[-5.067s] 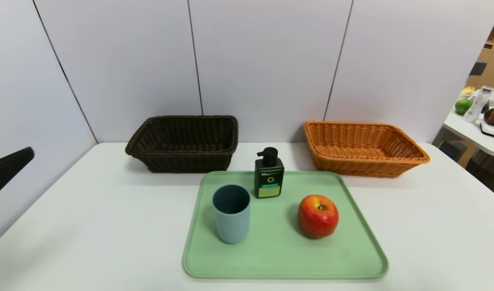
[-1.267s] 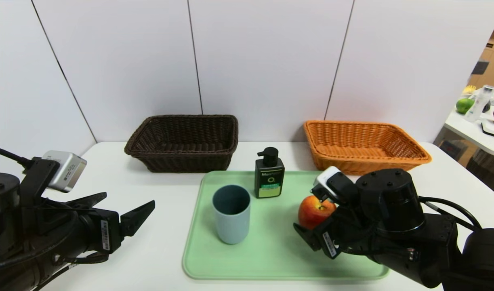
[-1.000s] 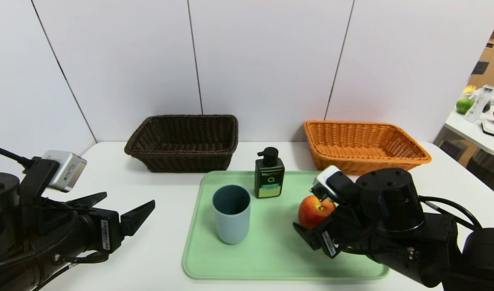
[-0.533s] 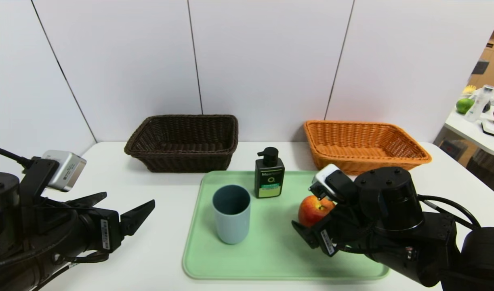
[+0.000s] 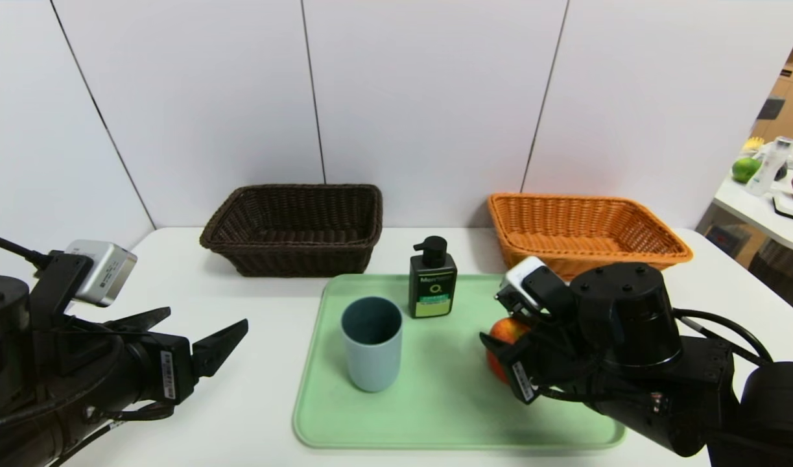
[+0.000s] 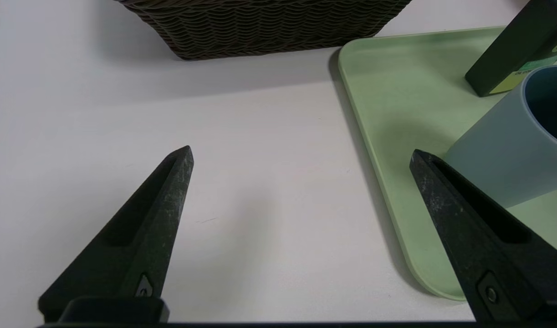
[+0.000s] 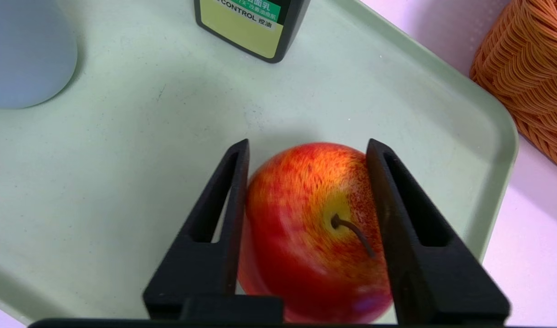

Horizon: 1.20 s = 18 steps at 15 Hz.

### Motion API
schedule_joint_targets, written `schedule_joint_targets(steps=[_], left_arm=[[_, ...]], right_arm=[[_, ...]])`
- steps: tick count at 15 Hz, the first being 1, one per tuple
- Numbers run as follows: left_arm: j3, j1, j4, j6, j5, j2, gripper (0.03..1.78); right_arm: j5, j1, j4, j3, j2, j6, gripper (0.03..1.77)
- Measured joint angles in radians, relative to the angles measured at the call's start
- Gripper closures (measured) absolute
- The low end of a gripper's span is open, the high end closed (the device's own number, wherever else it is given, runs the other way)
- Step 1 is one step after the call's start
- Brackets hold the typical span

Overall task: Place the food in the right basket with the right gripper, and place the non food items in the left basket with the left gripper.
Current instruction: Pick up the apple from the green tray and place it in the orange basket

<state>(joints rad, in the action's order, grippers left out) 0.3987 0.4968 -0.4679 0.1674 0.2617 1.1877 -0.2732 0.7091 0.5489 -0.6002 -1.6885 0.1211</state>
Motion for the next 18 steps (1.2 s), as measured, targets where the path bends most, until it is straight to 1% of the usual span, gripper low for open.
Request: schedule_joint_targets(steps=[1,2,3,9,13,16,18], left_arm=[[0.000,0.000,0.000,0.000,0.000,0.000,0.12],[0.000,0.000,0.000,0.000,0.000,0.000,0.12],[0.000,0.000,0.000,0.000,0.000,0.000,0.12],[0.002,0.000,0.001,0.000,0.000,-0.004,0.12],[-0.001,0.000,0.001,0.001,0.000,-0.008,0.12],[-0.003,0.000,0.002,0.000,0.000,-0.011,0.12],[-0.008,0.000,0.001,0.000,0.000,-0.015,0.12]], right_arm=[[0.000,0.000,-0.001,-0.001,0.000,0.004,1.11],[0.000,0.001,-0.001,0.000,0.000,0.007,1.57],[-0.001,0.003,-0.003,0.004,0.001,0.007,1.75],[-0.001,0.011,-0.004,0.021,0.003,0.011,1.75],[-0.004,0.006,-0.016,0.009,0.022,0.047,1.75],[-0.005,-0.016,-0.009,-0.047,0.049,0.100,1.75],[-0.005,-0.022,0.008,-0.069,0.059,0.116,1.75]])
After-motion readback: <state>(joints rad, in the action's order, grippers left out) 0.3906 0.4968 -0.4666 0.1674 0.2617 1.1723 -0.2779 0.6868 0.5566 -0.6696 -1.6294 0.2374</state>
